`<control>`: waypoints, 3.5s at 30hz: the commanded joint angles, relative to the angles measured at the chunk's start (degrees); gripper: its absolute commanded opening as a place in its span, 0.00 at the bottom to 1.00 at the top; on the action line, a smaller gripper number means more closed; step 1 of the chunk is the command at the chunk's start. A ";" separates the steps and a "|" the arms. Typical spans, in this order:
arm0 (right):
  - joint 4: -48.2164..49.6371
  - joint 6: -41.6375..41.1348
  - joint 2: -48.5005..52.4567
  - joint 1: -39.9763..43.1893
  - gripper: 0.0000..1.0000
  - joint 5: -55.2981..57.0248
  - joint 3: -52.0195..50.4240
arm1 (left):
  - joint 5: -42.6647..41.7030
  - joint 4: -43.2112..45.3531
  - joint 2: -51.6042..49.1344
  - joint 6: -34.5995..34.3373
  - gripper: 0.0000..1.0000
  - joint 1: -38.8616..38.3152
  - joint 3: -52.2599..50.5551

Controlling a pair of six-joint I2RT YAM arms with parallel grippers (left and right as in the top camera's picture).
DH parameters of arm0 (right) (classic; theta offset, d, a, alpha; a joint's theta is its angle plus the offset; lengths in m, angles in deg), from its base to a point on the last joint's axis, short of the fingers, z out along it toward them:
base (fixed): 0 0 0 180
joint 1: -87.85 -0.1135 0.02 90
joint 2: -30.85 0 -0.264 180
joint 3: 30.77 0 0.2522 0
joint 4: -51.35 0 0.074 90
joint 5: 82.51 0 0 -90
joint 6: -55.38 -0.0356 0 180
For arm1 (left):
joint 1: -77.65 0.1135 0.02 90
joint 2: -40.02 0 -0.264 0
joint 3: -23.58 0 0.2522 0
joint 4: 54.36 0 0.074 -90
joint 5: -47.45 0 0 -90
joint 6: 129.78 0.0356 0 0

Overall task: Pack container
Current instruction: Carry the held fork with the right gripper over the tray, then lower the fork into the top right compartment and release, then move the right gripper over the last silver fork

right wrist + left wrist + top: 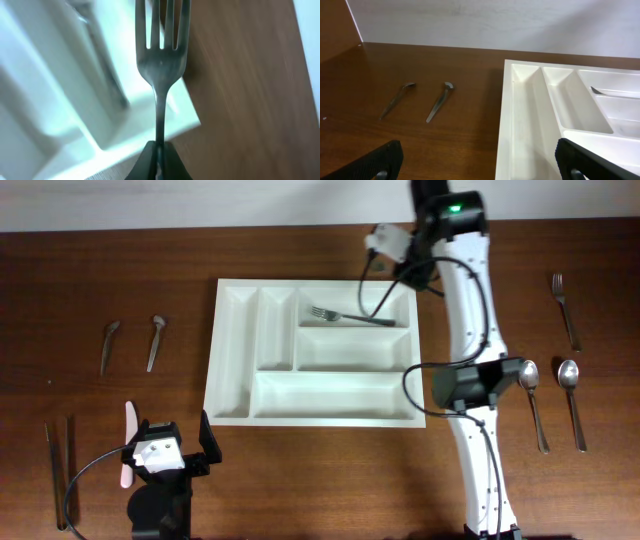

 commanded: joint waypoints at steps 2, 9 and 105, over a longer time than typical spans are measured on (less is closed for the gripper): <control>-0.35 4.46 -2.84 -4.17 0.04 -1.77 0.74 | -0.39 0.11 0.44 0.68 0.99 -0.15 -0.26; -0.35 6.25 -2.84 -6.75 0.04 -5.99 -0.48 | -0.37 0.11 0.44 0.68 0.99 -0.15 -0.26; -0.35 -31.50 -8.55 37.44 0.99 -1.31 -6.67 | -0.39 0.11 0.44 0.68 0.99 -0.15 -0.26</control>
